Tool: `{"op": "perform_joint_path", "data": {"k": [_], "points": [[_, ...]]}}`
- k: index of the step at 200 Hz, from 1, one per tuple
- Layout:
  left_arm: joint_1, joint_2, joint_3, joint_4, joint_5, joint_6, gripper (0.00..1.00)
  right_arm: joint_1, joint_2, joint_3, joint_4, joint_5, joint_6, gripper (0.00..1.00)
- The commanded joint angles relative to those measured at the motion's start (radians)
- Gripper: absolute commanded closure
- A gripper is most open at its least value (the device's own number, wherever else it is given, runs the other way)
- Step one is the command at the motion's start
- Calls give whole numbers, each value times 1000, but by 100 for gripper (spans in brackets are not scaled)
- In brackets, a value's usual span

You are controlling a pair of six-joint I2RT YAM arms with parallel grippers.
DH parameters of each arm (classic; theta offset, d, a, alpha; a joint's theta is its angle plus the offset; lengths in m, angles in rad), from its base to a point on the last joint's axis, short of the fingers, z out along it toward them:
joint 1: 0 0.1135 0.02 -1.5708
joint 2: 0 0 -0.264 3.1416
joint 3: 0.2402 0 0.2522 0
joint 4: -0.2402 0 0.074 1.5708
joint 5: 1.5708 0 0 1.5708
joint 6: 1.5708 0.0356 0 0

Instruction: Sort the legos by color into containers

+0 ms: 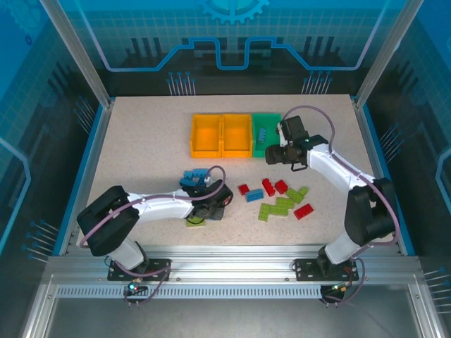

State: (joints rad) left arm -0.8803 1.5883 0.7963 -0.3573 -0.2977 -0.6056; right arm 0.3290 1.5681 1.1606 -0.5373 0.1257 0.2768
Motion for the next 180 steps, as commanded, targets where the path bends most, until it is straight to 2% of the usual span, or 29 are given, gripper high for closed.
{"op": "perform_joint_path", "data": {"k": [1,20,43,70,96,126,159,180], "points": [[-7,16,9,13,12,-23,67,18,-59,-42,13,-2,-11,28],[-7,-2,5,19,9,-28,76,28,-90,-77,8,0,3,28],[-6,-46,13,16,1,-26,81,52,-127,-132,12,15,20,27],[-7,-109,55,21,1,11,84,73,-183,-228,45,41,67,27],[-4,-118,165,29,-1,96,84,74,-246,-348,96,53,110,26],[29,-15,368,46,28,224,84,80,-325,-452,143,26,148,26],[124,173,615,91,177,299,86,128,-425,-553,193,15,187,24],[168,331,817,64,261,327,86,172,-475,-593,210,18,213,22]]}}
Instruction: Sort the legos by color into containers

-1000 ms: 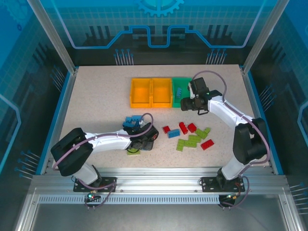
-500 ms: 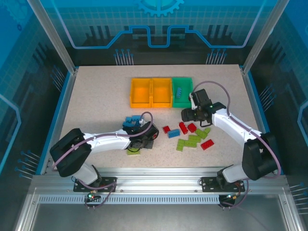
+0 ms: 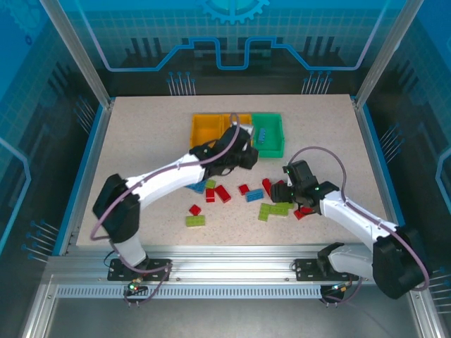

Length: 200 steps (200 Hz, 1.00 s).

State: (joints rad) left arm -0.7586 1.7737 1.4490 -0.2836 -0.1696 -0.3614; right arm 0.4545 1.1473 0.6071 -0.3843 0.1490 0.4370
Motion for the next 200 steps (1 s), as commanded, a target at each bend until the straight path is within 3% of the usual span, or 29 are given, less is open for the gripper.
{"op": "perform_joint_path", "data": {"k": [1,56,94,141,162,169,200], "points": [[47,153,178,-12,136,84,87,49,-56,-41,57,-6,54,22],[112,470,552,-36,233,70,87,190,-93,-96,93,19,88,11],[129,596,734,-82,252,33,79,234,-77,-94,103,49,89,2],[142,603,745,-79,225,-19,50,250,-32,-91,167,0,88,0],[143,581,742,-111,205,-27,18,268,18,-67,194,-16,86,0],[142,568,738,-122,203,-29,2,276,38,-58,197,-11,84,0],[143,465,662,-119,203,-56,1,295,102,-21,197,-3,72,0]]}}
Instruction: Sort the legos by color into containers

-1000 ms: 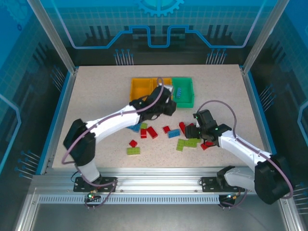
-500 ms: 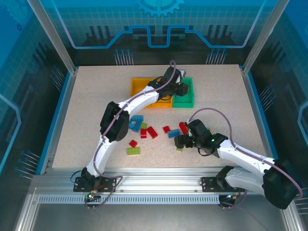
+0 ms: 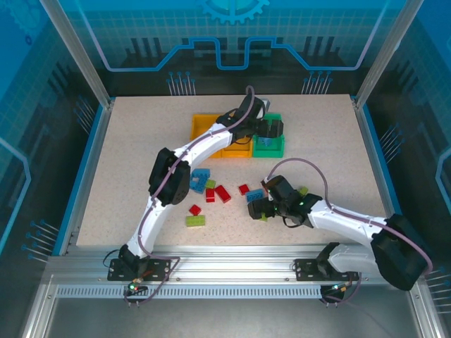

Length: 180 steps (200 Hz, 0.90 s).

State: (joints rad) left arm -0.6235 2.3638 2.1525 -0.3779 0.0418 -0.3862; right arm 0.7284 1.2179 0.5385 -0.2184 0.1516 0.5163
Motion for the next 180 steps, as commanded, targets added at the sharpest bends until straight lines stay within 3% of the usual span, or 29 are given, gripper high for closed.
{"op": "perform_joint_path", "data": {"k": [1,84,150,180], "points": [[8,-127,-49,-23,-8,-32,1,22,34,50,32,-5,-6,0],[17,-535,-669,214,-27,-152,1,55,193,126,38,35,-7,4],[18,-717,-950,262,-42,-231,1,56,332,224,13,79,-30,4],[17,-789,-1044,266,-54,-253,1,56,379,265,-26,124,-34,9]]}}
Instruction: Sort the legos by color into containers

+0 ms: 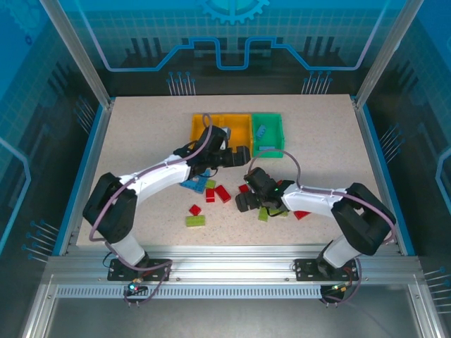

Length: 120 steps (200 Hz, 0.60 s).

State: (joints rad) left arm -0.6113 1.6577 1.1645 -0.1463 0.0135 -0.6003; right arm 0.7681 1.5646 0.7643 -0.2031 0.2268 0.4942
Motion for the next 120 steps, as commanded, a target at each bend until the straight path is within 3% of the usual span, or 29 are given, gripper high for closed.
{"op": "perform_joint_path", "data": {"k": [1,41,73,120], "points": [[5,-84,-60,34,-26,-41,1,16,32,39,-41,48,-13,9],[4,-210,-217,82,-87,-98,1,15,61,45,-46,45,-17,24],[5,-281,-269,17,-143,-85,1,17,55,42,-56,49,-3,34],[11,-397,-358,-56,-257,-73,1,26,-84,44,-94,51,8,35]]}}
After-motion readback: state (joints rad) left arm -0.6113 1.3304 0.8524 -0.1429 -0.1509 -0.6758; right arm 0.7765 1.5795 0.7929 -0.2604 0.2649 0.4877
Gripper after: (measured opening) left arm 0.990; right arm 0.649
